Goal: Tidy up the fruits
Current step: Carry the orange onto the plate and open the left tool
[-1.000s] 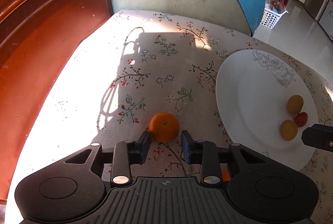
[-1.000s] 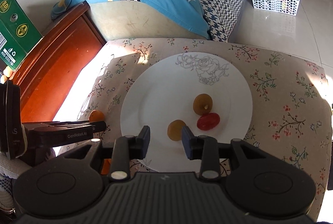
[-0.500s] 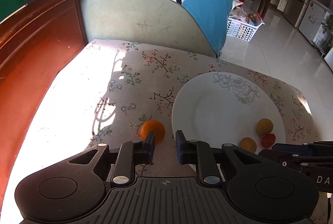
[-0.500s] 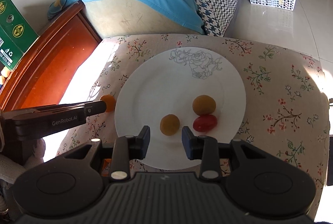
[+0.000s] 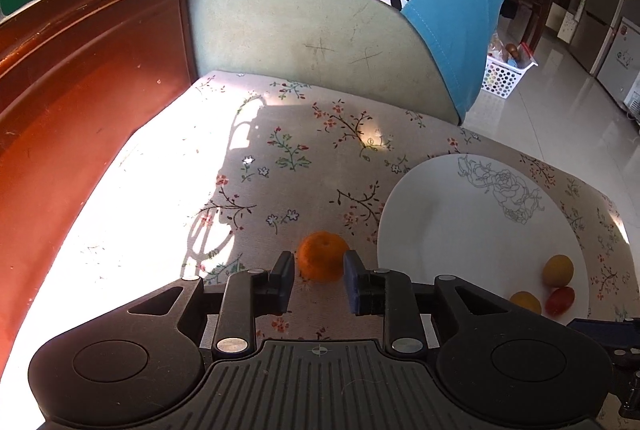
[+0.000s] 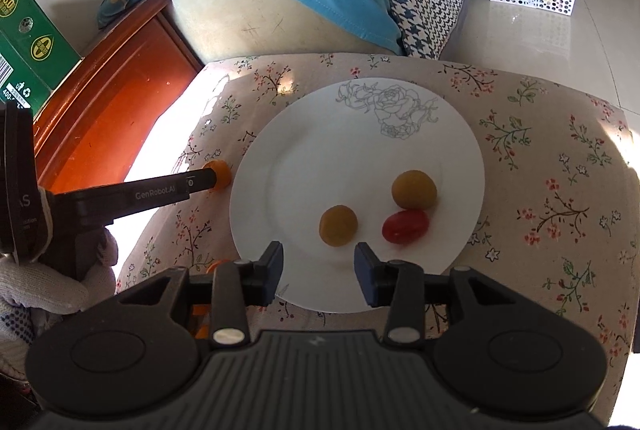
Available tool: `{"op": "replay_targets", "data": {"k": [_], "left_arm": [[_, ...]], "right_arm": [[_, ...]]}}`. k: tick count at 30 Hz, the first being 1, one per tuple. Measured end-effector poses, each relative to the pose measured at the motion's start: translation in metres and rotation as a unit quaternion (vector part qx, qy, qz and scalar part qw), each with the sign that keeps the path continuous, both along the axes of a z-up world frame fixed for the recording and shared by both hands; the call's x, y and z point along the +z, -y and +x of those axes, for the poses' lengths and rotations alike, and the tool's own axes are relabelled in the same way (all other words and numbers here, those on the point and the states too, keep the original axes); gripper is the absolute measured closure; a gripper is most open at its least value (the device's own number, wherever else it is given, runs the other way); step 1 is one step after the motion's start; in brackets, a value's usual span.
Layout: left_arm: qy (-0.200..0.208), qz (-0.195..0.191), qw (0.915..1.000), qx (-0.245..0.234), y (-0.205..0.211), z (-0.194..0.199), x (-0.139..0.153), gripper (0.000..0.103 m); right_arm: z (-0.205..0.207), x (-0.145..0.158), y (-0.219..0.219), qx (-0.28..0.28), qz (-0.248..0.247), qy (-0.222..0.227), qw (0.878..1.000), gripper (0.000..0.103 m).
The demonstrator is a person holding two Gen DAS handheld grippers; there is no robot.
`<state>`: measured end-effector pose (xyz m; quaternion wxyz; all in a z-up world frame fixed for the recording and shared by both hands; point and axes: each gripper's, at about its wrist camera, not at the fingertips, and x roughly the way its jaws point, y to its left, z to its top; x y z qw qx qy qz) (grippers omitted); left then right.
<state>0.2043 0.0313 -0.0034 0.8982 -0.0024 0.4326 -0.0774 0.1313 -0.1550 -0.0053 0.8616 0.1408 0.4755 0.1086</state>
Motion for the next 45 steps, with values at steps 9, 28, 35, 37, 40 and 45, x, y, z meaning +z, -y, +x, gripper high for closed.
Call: {"op": "replay_targets", "data": {"k": [9, 28, 35, 37, 40, 45], "left_arm": [[0.005, -0.008, 0.9999, -0.003, 0.004, 0.009, -0.007, 0.078], [0.002, -0.022, 0.9955, -0.092, 0.049, -0.020, 0.020, 0.071], [-0.012, 0.000, 0.9974, -0.070, 0.024, -0.039, 0.037, 0.055], [-0.020, 0.008, 0.9978, -0.062, 0.014, -0.048, 0.036, 0.054], [-0.025, 0.025, 0.9981, -0.051, 0.000, -0.061, 0.035, 0.054], [-0.038, 0.040, 0.9975, -0.044, -0.019, -0.080, 0.028, 0.054]], "right_arm": [[0.005, -0.009, -0.001, -0.002, -0.003, -0.015, 1.000, 0.061], [-0.008, -0.013, -0.018, 0.051, -0.019, -0.016, 0.998, 0.056], [-0.019, -0.009, -0.029, 0.093, -0.008, -0.004, 0.996, 0.056], [-0.023, -0.010, -0.034, 0.111, -0.006, -0.002, 0.994, 0.056], [-0.029, -0.014, -0.045, 0.138, -0.009, -0.001, 0.990, 0.056], [-0.037, -0.019, -0.058, 0.167, -0.012, -0.001, 0.986, 0.056]]}}
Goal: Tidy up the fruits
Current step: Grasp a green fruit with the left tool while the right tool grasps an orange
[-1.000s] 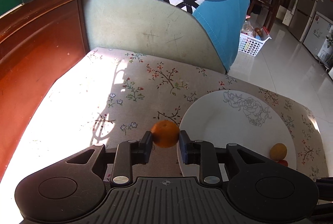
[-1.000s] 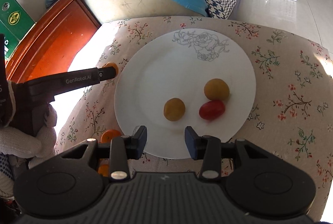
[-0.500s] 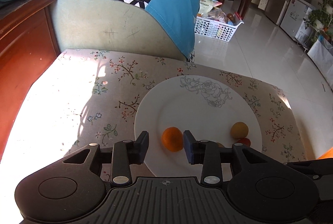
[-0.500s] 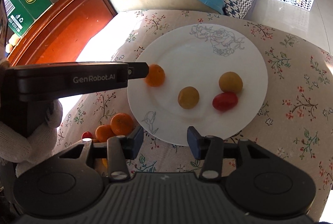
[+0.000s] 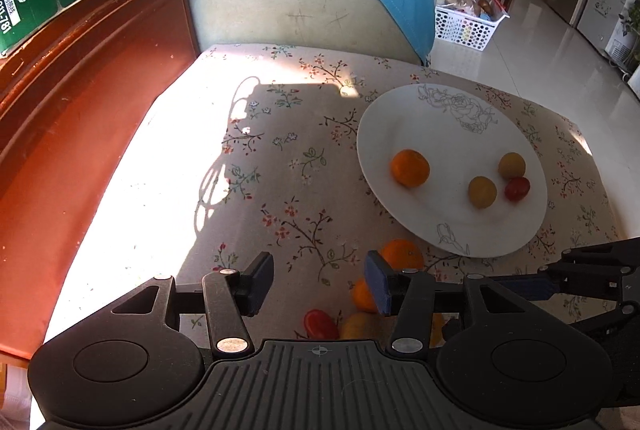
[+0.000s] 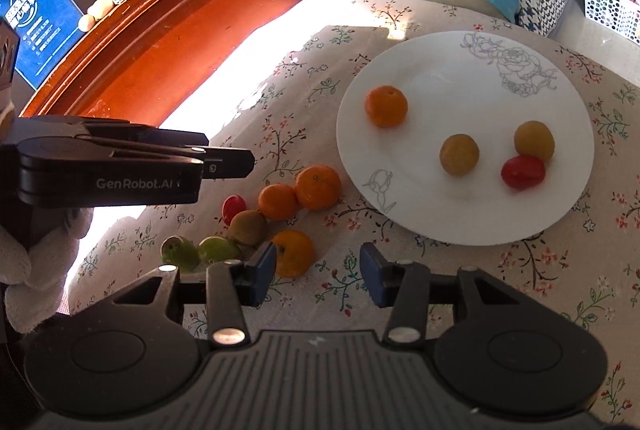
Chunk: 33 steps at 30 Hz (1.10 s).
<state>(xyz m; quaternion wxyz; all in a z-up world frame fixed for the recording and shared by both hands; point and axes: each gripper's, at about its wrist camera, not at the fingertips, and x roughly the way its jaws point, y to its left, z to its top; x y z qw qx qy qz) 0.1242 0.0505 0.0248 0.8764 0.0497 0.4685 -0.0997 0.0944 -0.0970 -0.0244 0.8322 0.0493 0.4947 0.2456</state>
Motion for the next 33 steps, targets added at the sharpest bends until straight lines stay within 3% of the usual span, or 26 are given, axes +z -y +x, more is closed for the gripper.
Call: {"op": "replay_targets", "data": {"k": [12, 33], "left_arm": [[-0.004, 0.024, 0.9992, -0.031, -0.021, -0.032, -0.001, 0.054], [-0.041, 0.051, 0.9904, -0.122, -0.024, -0.066, -0.030, 0.054]], "right_arm": [[-0.002, -0.009, -0.018, 0.025, -0.020, 0.002, 0.999, 0.056], [0.000, -0.013, -0.040, 0.044, -0.055, 0.022, 0.997, 0.057]]}}
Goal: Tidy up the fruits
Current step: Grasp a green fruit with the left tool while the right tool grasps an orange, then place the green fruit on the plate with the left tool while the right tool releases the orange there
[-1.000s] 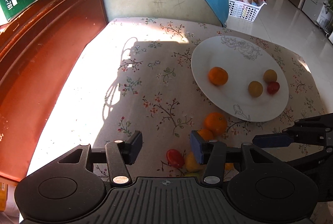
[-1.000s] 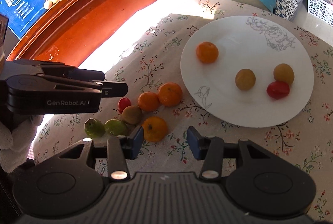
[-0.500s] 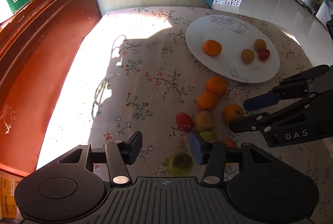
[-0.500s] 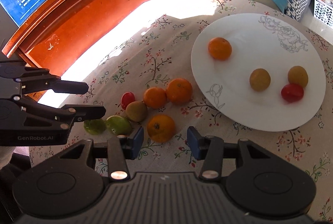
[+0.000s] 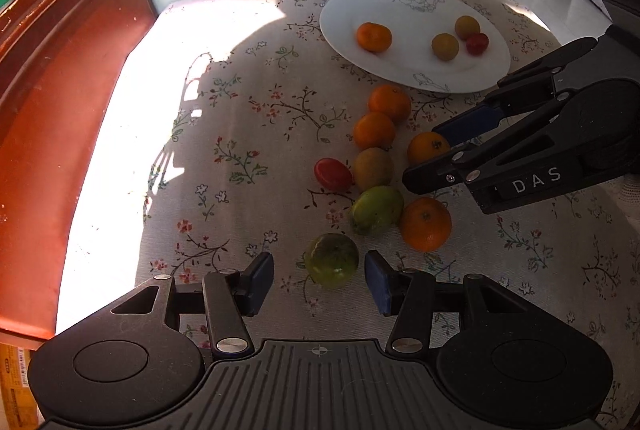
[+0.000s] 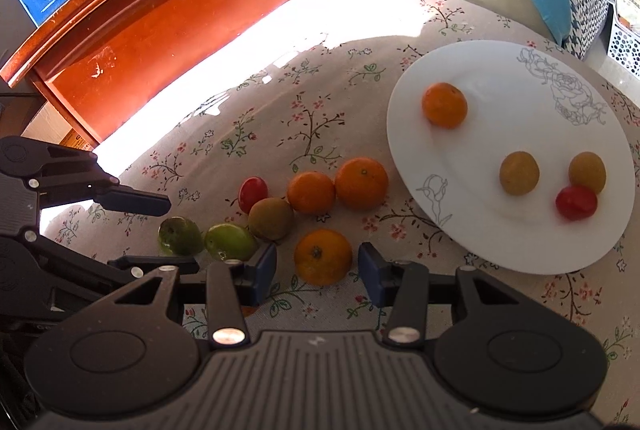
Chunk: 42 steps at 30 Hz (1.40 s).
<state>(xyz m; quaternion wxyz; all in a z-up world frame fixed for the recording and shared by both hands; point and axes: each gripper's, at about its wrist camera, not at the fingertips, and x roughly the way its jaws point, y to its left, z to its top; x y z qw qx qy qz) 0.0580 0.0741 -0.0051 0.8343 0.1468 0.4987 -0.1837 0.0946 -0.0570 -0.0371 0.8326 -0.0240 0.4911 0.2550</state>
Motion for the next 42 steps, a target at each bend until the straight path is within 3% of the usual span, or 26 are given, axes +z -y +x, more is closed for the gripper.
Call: {"op": "replay_targets", "data": {"k": [9, 16, 26, 39, 42], "left_arm": [[-0.004, -0.007, 1.0000, -0.001, 0.002, 0.003, -0.005, 0.056], [-0.009, -0.025, 0.9996, -0.001, -0.001, 0.008, -0.004, 0.077], [0.020, -0.039, 0.9987, 0.028, -0.004, 0.013, 0.013, 0.077], [0.050, -0.121, 0.9904, 0.046, 0.020, 0.044, 0.048, 0.077], [0.053, -0.122, 0.9901, 0.045, 0.032, 0.053, 0.049, 0.077]], "right_arm": [[-0.001, 0.001, 0.000, 0.000, -0.005, 0.004, 1.000, 0.060], [-0.001, 0.000, 0.001, 0.000, -0.010, 0.011, 1.000, 0.072], [0.003, 0.017, 0.013, -0.021, 0.015, 0.028, 0.999, 0.072], [0.029, 0.051, 0.061, -0.107, 0.058, 0.068, 0.990, 0.072], [0.037, 0.054, 0.071, -0.121, 0.059, 0.074, 0.988, 0.072]]}}
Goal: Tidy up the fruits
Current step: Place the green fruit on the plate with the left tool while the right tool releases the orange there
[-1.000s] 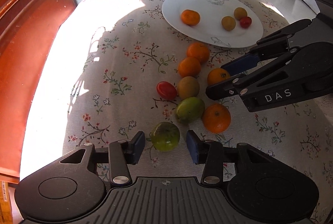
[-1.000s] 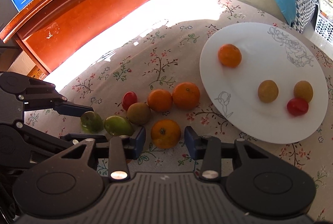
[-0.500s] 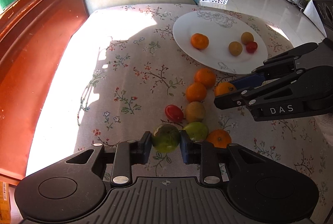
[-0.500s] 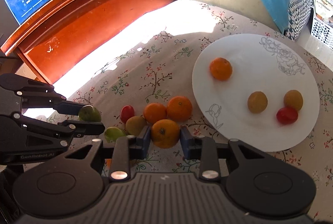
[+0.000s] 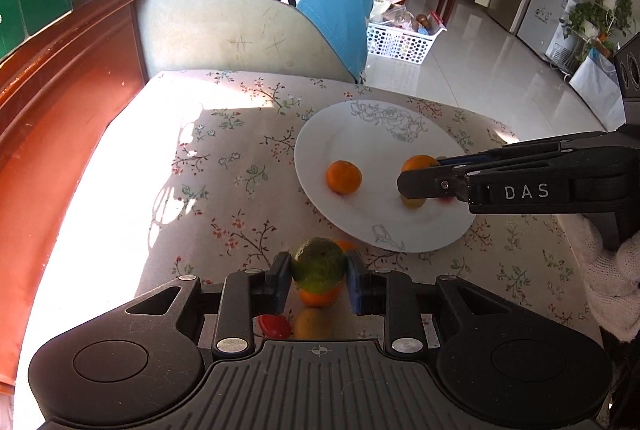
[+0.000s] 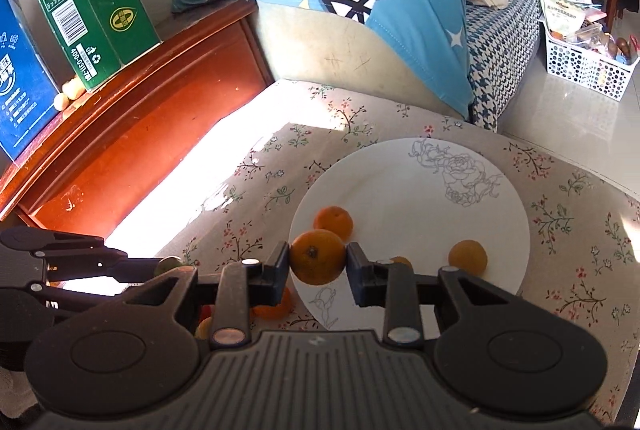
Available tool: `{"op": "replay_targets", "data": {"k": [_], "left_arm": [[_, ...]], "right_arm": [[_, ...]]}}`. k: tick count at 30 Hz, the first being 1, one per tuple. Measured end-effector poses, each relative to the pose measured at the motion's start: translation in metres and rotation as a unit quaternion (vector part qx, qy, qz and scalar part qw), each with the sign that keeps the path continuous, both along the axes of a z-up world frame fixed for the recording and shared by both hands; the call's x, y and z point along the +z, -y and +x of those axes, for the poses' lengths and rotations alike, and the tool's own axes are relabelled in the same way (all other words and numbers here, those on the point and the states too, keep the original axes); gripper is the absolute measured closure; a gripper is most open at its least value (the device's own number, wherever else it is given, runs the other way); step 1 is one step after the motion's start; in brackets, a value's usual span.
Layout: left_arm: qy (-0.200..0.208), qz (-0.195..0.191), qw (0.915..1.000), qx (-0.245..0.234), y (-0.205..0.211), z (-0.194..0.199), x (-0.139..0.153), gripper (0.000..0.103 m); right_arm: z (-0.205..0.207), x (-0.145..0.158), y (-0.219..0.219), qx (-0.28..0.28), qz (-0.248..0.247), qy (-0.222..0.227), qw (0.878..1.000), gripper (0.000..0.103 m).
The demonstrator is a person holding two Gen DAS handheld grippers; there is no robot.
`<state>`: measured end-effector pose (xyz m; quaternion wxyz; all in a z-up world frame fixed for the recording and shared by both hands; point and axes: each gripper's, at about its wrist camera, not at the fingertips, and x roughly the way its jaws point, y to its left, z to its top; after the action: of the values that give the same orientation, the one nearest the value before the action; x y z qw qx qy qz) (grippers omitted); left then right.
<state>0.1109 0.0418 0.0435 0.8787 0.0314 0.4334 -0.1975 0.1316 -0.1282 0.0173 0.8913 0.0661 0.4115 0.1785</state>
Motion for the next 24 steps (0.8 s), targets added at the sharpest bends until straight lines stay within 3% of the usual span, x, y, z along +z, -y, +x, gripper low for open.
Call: {"op": "replay_targets", "data": {"k": [10, 24], "left_arm": [[-0.013, -0.018, 0.9997, 0.003, 0.044, 0.028, -0.011, 0.077], [-0.036, 0.014, 0.9992, 0.013, 0.074, 0.041, -0.033, 0.077]], "right_arm": [[0.030, -0.011, 0.026, -0.025, -0.010, -0.017, 0.999, 0.072], [0.046, -0.033, 0.033, -0.035, -0.034, -0.042, 0.998, 0.072]]}}
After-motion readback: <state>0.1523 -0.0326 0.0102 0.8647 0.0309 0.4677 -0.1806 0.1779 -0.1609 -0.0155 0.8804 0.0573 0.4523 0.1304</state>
